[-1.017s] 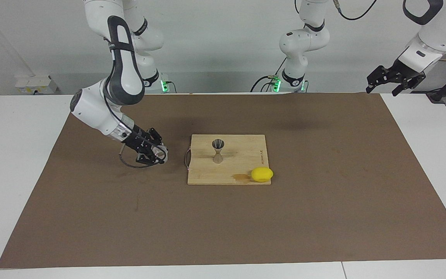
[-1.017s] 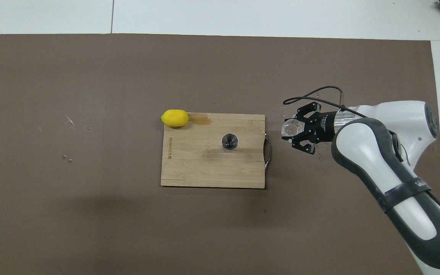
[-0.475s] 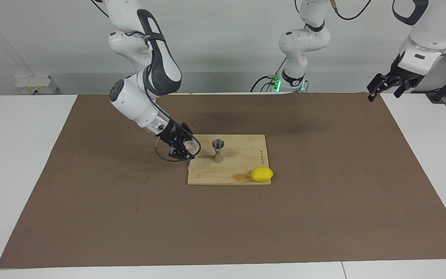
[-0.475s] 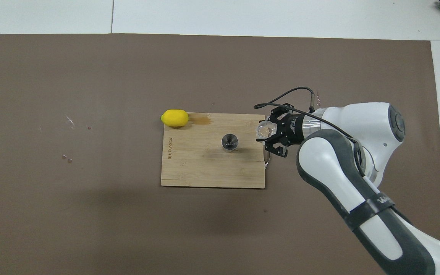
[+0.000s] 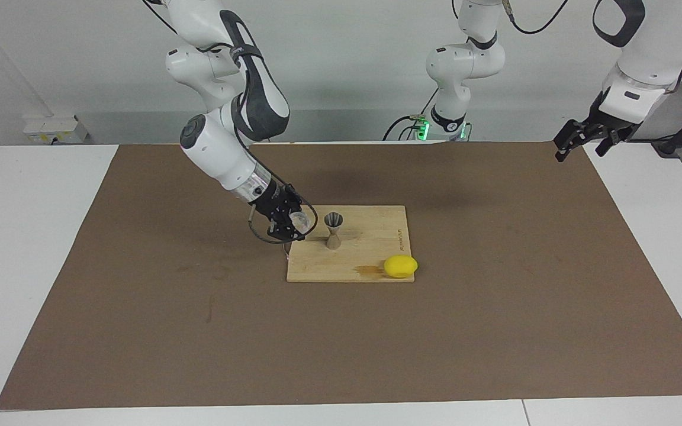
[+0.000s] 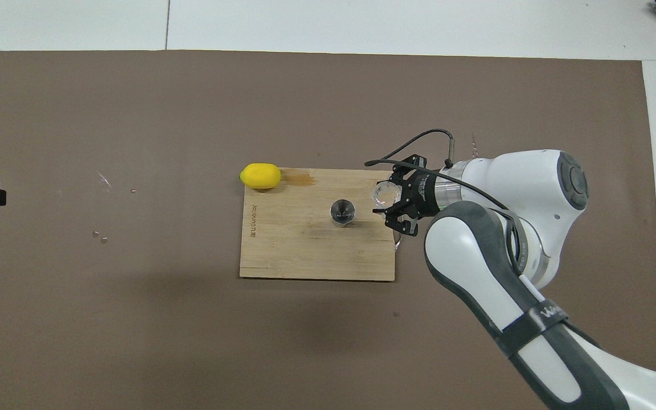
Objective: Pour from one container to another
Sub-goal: 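Carry the glass cup with the right gripper over the metal cup, then tilt the glass cup with the right gripper to pour into the metal cup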
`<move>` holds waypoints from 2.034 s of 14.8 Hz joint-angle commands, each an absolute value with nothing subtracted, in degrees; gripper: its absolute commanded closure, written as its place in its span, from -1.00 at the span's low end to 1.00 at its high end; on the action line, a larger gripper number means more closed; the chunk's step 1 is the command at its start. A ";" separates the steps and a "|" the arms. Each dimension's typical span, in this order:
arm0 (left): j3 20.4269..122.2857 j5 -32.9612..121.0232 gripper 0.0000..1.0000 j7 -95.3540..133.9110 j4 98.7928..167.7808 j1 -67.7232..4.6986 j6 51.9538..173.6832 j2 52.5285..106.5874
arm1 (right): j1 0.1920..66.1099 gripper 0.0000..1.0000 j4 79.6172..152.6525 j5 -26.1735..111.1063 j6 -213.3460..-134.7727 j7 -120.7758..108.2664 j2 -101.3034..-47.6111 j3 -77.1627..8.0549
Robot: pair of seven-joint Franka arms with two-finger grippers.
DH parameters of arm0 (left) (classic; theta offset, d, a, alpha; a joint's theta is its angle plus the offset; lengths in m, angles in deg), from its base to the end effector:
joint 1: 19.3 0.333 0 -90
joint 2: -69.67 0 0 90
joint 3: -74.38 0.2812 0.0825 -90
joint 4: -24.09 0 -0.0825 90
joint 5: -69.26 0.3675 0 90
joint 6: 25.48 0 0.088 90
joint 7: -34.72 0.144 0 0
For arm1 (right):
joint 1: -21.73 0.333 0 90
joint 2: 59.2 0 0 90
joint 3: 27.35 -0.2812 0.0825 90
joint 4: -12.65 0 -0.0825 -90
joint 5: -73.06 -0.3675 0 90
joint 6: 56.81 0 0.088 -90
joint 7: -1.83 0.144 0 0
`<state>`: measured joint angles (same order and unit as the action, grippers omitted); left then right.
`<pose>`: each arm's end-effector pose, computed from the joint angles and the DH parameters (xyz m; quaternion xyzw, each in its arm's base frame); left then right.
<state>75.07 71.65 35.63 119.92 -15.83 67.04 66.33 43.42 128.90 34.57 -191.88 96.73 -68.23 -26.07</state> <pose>0.5230 0.0440 0.5411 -0.9994 -0.0274 0.0006 0.0205 0.5438 0.2287 0.3328 -0.6207 0.7387 0.1681 0.2022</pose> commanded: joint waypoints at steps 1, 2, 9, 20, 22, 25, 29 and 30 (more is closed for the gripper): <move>75.79 72.33 -1.00 34.63 117.25 -16.40 66.99 68.18 | 44.40 1.00 126.73 38.59 -192.16 101.58 -68.96 -25.95; 75.79 72.16 -1.00 34.63 117.17 -16.22 66.20 68.09 | 44.49 1.00 126.64 38.69 -192.16 102.02 -68.87 -25.95; 75.70 72.33 -1.00 30.59 117.52 -17.10 66.11 68.09 | 47.30 1.00 125.67 44.22 -194.80 108.35 -69.66 -25.86; 75.79 72.24 -1.00 30.59 118.57 -17.27 66.01 67.30 | 50.38 1.00 125.23 57.05 -194.45 114.24 -69.66 -25.95; 75.79 72.24 -1.00 30.42 119.09 -17.27 66.37 67.21 | 50.99 1.00 125.23 58.90 -194.36 114.42 -69.66 -25.95; 75.88 70.06 -1.00 27.70 119.10 -17.19 66.98 67.21 | 51.34 1.00 125.24 62.06 -194.27 115.03 -69.57 -25.95; 75.62 69.43 -1.00 27.60 119.27 -17.36 67.07 67.12 | 52.49 1.00 125.32 66.19 -194.27 117.05 -69.49 -25.86; 75.70 69.34 -1.00 27.60 119.27 -18.23 67.07 67.12 | 52.57 1.00 125.24 67.07 -194.19 117.23 -69.49 -25.86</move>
<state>75.04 69.96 28.77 118.89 -16.35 66.38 67.37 52.24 126.12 64.26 -194.25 115.03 -69.06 -26.07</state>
